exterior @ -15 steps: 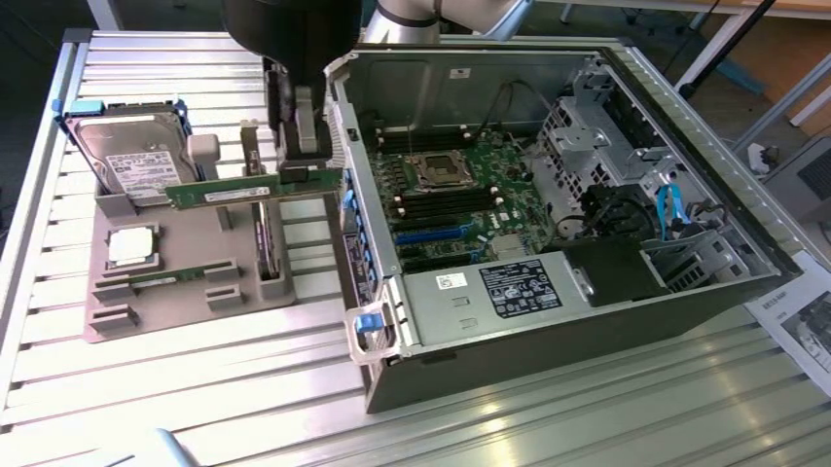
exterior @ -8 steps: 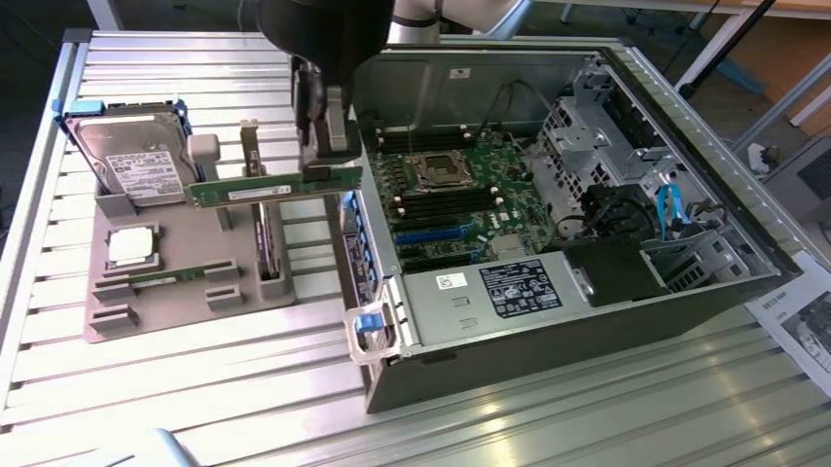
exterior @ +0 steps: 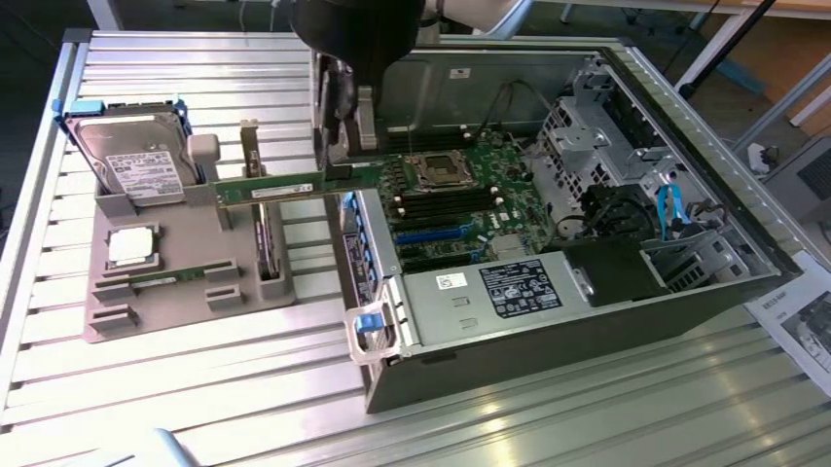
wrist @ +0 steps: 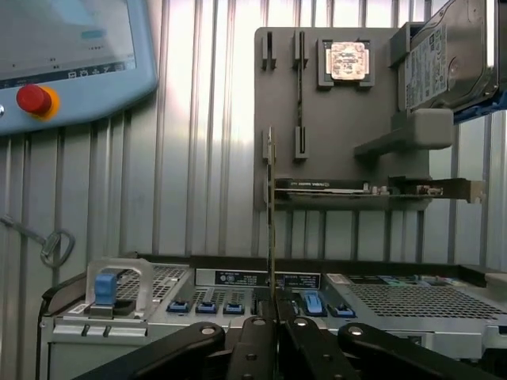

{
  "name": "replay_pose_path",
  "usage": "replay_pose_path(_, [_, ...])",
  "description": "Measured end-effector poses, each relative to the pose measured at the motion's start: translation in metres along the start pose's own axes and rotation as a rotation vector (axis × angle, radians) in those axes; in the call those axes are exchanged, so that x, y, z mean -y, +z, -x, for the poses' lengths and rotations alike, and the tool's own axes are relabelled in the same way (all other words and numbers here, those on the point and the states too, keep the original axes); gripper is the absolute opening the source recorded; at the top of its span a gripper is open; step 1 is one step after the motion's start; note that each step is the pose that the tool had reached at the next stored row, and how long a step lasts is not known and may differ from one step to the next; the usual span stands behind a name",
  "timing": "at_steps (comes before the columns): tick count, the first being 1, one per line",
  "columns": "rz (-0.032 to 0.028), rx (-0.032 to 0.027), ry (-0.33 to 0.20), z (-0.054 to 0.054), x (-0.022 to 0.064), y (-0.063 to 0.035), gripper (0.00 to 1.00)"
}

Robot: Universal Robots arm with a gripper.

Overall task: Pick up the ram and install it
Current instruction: 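Pick up the ram and move it above insertion slot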

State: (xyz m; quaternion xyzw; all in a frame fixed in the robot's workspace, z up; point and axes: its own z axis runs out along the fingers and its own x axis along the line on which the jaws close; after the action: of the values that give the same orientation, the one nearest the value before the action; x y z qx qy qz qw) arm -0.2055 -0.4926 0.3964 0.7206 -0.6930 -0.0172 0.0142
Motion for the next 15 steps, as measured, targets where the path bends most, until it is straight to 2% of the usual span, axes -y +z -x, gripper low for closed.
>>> replay_pose_path(2, [0.0003,0.0,0.0,0.0,0.0049,-0.0002,0.12])
replay_pose_path(9, [0.0017,0.0,0.0,-0.002,0.031,-0.0014,0.12])
replay_pose_path(15, [0.0024,0.0,0.0,-0.003,0.0438,-0.002,0.12])
